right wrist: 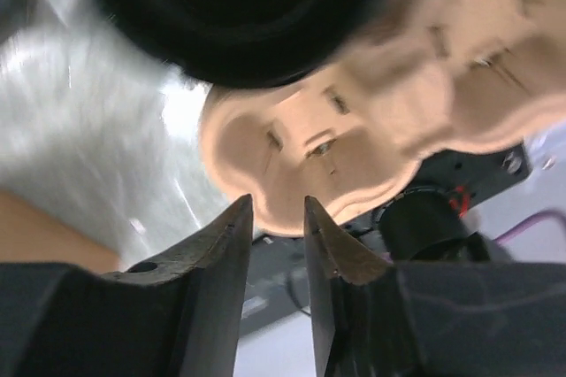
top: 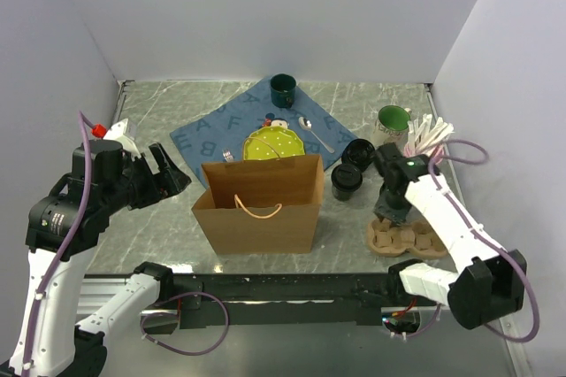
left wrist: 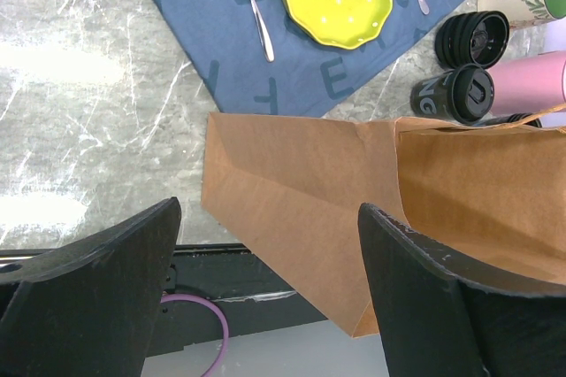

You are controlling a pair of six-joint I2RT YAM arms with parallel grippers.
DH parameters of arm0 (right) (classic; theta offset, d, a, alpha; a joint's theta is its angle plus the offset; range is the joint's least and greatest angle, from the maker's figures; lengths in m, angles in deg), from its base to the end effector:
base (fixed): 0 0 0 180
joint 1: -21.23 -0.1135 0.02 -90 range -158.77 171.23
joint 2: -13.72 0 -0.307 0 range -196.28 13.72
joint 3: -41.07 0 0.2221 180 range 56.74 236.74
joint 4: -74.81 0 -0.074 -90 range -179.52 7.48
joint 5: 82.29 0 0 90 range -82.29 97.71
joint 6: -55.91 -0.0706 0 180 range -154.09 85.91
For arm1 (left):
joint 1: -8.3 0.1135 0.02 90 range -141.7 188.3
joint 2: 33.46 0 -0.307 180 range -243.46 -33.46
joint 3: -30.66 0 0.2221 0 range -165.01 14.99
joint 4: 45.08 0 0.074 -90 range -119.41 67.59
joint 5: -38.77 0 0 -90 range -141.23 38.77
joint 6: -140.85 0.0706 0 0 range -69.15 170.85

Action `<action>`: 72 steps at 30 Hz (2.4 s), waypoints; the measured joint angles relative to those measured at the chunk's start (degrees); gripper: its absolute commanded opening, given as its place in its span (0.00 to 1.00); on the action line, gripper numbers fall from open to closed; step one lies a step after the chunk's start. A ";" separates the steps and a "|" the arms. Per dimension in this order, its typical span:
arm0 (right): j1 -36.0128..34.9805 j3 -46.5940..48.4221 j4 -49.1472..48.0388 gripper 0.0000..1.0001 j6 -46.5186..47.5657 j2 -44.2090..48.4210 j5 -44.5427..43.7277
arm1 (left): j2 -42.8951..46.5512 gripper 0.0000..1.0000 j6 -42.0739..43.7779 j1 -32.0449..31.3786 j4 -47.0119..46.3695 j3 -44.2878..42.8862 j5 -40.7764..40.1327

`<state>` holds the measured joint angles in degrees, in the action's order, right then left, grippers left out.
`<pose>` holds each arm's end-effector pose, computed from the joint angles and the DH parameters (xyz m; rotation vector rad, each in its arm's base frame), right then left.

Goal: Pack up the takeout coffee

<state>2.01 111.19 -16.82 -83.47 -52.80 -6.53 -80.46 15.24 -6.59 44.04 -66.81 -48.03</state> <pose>0.1307 0.0272 0.2672 0.7753 2.8132 -0.2260 0.0616 -0.0205 0.4191 -0.3831 2.2675 -0.5296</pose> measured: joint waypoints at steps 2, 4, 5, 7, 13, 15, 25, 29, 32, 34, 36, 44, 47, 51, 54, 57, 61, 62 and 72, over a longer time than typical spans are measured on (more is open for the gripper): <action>4.66 0.15 0.94 0.40 -4.66 1.25 -0.63 | 0.00 0.87 0.00 0.00 0.02 0.00 0.04; 8.76 0.44 1.75 0.47 -8.90 3.02 -1.27 | 0.00 0.88 0.04 0.00 0.07 0.00 0.20; 10.73 0.79 2.32 0.50 -11.06 3.96 -1.64 | 0.00 0.87 0.04 0.00 0.09 0.00 0.26; 14.12 1.97 3.26 0.52 -15.28 4.90 -2.99 | 0.00 0.88 0.24 0.00 0.13 0.00 0.57; 21.77 2.86 3.32 0.58 -21.38 3.72 -4.63 | -1.27 0.89 1.11 0.00 1.38 -2.73 1.01; 25.11 2.27 3.34 0.58 -21.70 4.02 -4.90 | -1.64 0.90 1.55 0.00 1.38 -3.63 0.98; 36.44 -1.66 3.96 0.59 -18.05 6.80 -4.61 | -0.72 0.91 3.06 -0.74 1.88 -0.33 0.57; 36.70 -3.72 3.74 0.59 -17.44 7.69 -3.56 | -0.70 0.91 3.50 -1.75 2.14 0.22 -0.15; 36.74 -6.71 3.82 0.59 -17.18 8.92 -2.08 | -0.46 0.92 3.72 -2.84 2.16 0.22 -1.09; 36.74 -8.41 3.91 0.59 -17.18 9.49 -1.09 | -0.33 0.92 4.02 -3.54 2.25 0.22 -1.57; 36.74 -10.25 3.93 0.59 -17.20 10.16 0.11 | -0.24 0.92 4.50 -4.17 2.27 0.22 -1.75; 36.74 -12.09 3.78 0.60 -18.03 12.33 2.99 | -0.24 0.93 5.03 -6.10 2.29 0.22 -3.96; 36.74 -11.61 4.02 0.60 -18.51 11.96 3.02 | -0.37 0.93 5.09 -6.86 2.29 0.22 -4.81; 36.74 -8.90 4.04 0.61 -18.95 9.84 2.95 | -0.90 0.93 5.42 -7.78 2.27 0.20 -5.84; 36.74 -6.73 3.98 0.61 -19.23 7.34 2.93 | -1.49 0.94 5.97 -8.66 2.29 0.17 -6.71; 36.74 -5.20 3.80 0.61 -19.91 5.09 2.82 | -1.97 0.94 6.23 -9.18 2.27 0.15 -7.76; 36.74 -4.90 3.78 0.62 -20.68 3.13 2.91 | -2.23 0.94 6.45 -9.55 2.27 0.13 -8.81; 36.74 -4.90 3.78 0.62 -20.87 2.84 2.97 | -2.27 0.95 6.47 -9.75 2.27 0.13 -9.14; 36.74 -5.18 3.58 0.63 -22.18 1.99 3.43 | -3.02 0.95 7.13 -11.08 2.34 -0.76 -11.43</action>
<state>38.75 106.01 -13.23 -105.66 -50.81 -3.10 -83.48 22.36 -17.68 46.38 -67.58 -59.46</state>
